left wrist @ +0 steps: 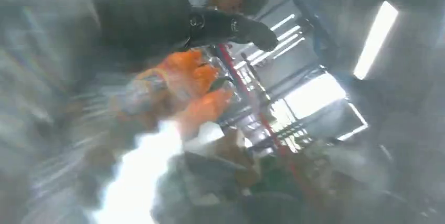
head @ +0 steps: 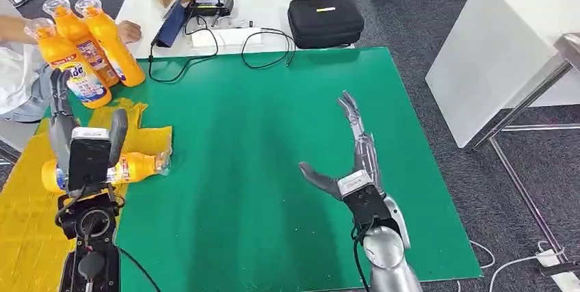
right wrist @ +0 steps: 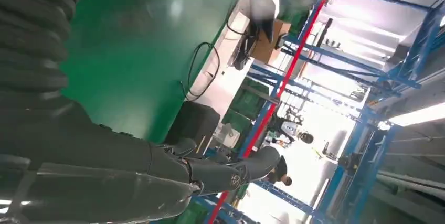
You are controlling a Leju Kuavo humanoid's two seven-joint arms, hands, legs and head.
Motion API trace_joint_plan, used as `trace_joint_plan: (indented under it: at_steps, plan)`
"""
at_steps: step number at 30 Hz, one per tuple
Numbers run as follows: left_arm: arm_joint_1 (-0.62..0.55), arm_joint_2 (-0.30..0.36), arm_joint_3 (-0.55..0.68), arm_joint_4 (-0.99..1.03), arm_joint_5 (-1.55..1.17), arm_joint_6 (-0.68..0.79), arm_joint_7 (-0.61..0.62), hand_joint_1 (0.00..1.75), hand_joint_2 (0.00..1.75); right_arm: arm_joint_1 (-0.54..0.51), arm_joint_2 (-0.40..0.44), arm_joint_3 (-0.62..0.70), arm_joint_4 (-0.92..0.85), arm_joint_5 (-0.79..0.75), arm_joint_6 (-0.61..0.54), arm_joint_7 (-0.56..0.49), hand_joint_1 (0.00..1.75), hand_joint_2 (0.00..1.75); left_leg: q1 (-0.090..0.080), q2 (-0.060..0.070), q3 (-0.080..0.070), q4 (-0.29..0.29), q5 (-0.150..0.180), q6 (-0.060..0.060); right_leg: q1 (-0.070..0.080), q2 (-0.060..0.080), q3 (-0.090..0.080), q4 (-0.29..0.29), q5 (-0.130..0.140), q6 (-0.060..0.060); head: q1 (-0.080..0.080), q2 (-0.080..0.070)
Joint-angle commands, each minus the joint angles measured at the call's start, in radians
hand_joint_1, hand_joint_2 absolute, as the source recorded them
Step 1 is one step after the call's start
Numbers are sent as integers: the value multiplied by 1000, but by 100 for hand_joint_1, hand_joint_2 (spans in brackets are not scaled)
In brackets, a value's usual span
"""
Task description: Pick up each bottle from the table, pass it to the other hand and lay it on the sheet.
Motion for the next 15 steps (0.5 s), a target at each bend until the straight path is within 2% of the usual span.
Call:
trace_joint_plan:
  at_steps: [1,6,11,15]
  plan:
    - [132,-70,-84,-253,225,-159,-31,0,175,37,11,-66,-74,-6,1,-5,0,175,1,0,3,2,-4,0,1,0,4,0,-3,1,0,0]
    - [152,-74,-103,-271,235,-171,-29,0,175,50,10,-75,-96,-10,4,-8,0,175,0,-1,0,0,-1,0,-1,-1,2,-1,-1,1,0,0]
    - [213,-30,-195,-217,387,-375,31,0,175,106,11,-141,-162,-122,76,-37,0,175,0,-2,4,0,-3,-1,0,-2,6,-2,-3,1,0,0]
    - [213,-12,-229,-144,396,-388,42,0,175,110,13,-174,-156,-173,132,-38,0,175,-1,-3,4,-1,-2,0,-1,-3,5,-3,-2,1,0,0]
